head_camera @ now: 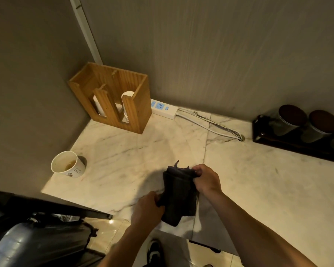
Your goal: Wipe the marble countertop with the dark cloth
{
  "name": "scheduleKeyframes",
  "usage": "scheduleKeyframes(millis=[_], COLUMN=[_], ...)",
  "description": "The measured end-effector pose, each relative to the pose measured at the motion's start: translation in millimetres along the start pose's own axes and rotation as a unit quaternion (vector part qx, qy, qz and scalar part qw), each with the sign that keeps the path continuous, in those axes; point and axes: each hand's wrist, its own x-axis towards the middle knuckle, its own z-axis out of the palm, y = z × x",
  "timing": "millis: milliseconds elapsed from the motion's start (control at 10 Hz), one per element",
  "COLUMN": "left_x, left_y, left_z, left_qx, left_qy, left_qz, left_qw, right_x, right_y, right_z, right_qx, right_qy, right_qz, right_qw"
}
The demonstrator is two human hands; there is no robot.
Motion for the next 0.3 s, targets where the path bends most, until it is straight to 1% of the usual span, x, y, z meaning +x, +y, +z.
scheduleKeyframes(millis=[100,200,300], left_x=[-0.8,1.0,3.4], left_y=[-1.8,2.3,16.7], left_z=[-2.1,-8.6,-13.3], left_qx=[0.034,0.097,0.084], left_qy=[0.002,0.010,0.047], left_qz=[0.005,0.001,0.019], left_qw=[0.999,0.995,0.995], right_x=[-1.8,-10.3,-21.4], right_y=[-0.6,0.6,7.2], right_z=[-0.4,-12.7,-23.1], right_qx=[-0.004,0.018,0.042], right_qy=[-0.002,0.017,0.053], right_qz=[-0.010,-0.016,-0.048], right_qw=[1.000,1.000,0.997])
